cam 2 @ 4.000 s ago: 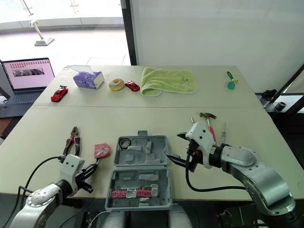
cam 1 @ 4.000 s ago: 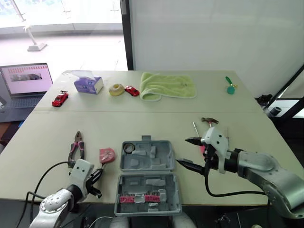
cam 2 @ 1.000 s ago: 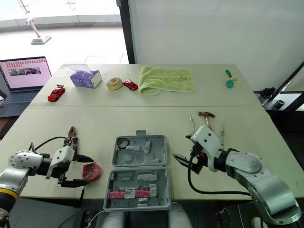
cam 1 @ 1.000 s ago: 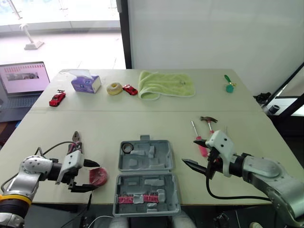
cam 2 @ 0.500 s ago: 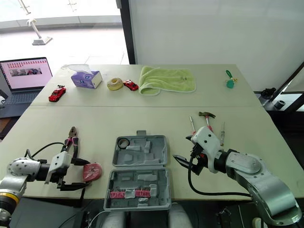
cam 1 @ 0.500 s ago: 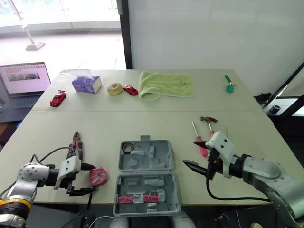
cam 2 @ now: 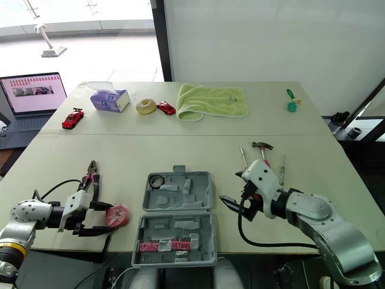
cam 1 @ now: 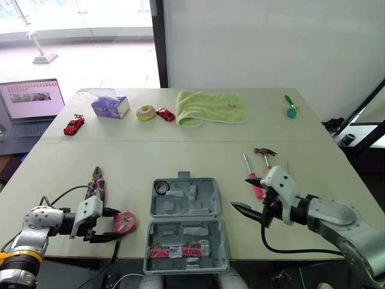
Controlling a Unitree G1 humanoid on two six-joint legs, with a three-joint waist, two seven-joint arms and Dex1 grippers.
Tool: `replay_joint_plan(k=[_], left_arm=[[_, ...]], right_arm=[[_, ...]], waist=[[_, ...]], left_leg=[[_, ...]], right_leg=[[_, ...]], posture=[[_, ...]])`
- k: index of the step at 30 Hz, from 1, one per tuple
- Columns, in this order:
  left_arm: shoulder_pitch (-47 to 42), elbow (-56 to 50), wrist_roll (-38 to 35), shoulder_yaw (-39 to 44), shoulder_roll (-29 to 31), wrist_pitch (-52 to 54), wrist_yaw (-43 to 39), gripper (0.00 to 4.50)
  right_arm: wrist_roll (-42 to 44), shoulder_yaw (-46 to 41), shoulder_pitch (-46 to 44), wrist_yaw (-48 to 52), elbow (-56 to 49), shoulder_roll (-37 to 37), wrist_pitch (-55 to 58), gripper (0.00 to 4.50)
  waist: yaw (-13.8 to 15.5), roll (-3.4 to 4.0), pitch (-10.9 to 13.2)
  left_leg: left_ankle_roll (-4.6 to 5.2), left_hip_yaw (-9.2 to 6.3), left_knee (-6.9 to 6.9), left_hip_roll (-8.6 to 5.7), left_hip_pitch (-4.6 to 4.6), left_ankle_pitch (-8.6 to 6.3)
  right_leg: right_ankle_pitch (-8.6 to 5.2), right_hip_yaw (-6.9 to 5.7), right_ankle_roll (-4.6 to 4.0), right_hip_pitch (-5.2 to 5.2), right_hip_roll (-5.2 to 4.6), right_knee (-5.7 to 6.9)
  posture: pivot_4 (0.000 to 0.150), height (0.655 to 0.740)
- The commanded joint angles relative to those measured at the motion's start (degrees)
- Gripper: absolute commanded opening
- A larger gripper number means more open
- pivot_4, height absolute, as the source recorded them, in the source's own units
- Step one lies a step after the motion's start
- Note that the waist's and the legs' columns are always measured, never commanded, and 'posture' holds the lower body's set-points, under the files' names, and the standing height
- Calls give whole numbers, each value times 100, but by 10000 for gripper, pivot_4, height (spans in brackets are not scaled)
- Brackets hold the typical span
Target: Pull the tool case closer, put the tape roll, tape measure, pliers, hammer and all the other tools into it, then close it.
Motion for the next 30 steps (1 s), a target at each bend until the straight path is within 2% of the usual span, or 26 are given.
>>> replay_joint_plan(k=[1,3,7,10,12,13,14,15,17,21,23,30], left_arm=[[-138,-598,-192,149,135,301,-56,29261],[-189,-925,-252,189,188,519,-59,29261],[-407,-2081,-553,262,421,1356,-97,29261],[-468,-3371,-797,80,529,2211,-48,29261],[-475,-3950,-907,-16,468,2638,100,29261],[-483,-4134,-928,-49,434,2819,184,29261],[-511,-4418,-968,-142,348,2985,271,29261],[-527,-4609,-988,-200,290,3099,329,29261],[-559,-4848,-980,-292,198,3272,444,29261],[-594,-5491,-897,-659,-156,3593,816,29261],[-593,-5604,-794,-792,-205,3554,846,29261],[-679,-5728,-757,-969,-378,3638,1044,29261]], right_arm=[[188,-218,-74,73,-170,-103,109,45000],[298,-322,-103,98,-187,-144,232,45000],[1530,-906,-429,126,-435,-163,1206,45000],[3307,-1130,-1136,-608,-221,1,3106,45000],[4513,-1045,-1394,-1268,198,20,3794,45000],[5105,-959,-1456,-1625,407,-69,3880,45000],[6507,-430,-1414,-2373,731,-543,3384,45000],[7552,-24,-1384,-2965,942,-912,2961,45000],[8523,541,-1400,-3571,1160,-1332,2383,45000],[8569,1259,-1682,-3790,2008,-541,2110,45000],[8569,1246,-1801,-4021,2171,-106,2047,45000],[8569,1144,-1854,-4669,2293,691,2058,45000]], waist=[[3,-1,0],[12,-2,1],[1,-3,4],[-27,-2,4],[-24,-2,4],[-18,-2,4],[-16,-1,5],[-11,9,14],[-11,1,28],[-47,-27,27],[-53,-25,28],[-8,-14,34]], left_leg=[[0,0,0,0,0,0],[0,-1,1,0,-1,0],[0,-2,1,0,-1,0],[0,-3,0,2,2,0],[0,-5,0,2,3,0],[0,-5,0,2,3,0],[0,-5,-1,2,2,0],[0,-6,0,2,1,0],[1,-3,4,-3,-4,0],[3,-8,9,3,0,-1],[3,-12,11,3,-1,-1],[3,-21,11,3,-6,0]], right_leg=[[0,0,0,0,0,0],[0,0,0,0,0,0],[0,-1,1,1,0,1],[1,-1,1,0,1,7],[1,-1,1,2,2,9],[1,-1,1,2,2,9],[1,-1,1,2,1,9],[1,-2,0,2,1,9],[0,-1,1,3,-10,7],[-1,1,1,6,7,5],[0,1,2,3,10,8],[0,-3,1,-4,13,17]], posture=[[1500,7400],[1500,7400],[1500,7400],[1500,7400],[1500,7400],[1500,7400],[1500,7400],[1500,7400],[1500,7400],[1500,7400],[1500,7400],[1500,7400]])
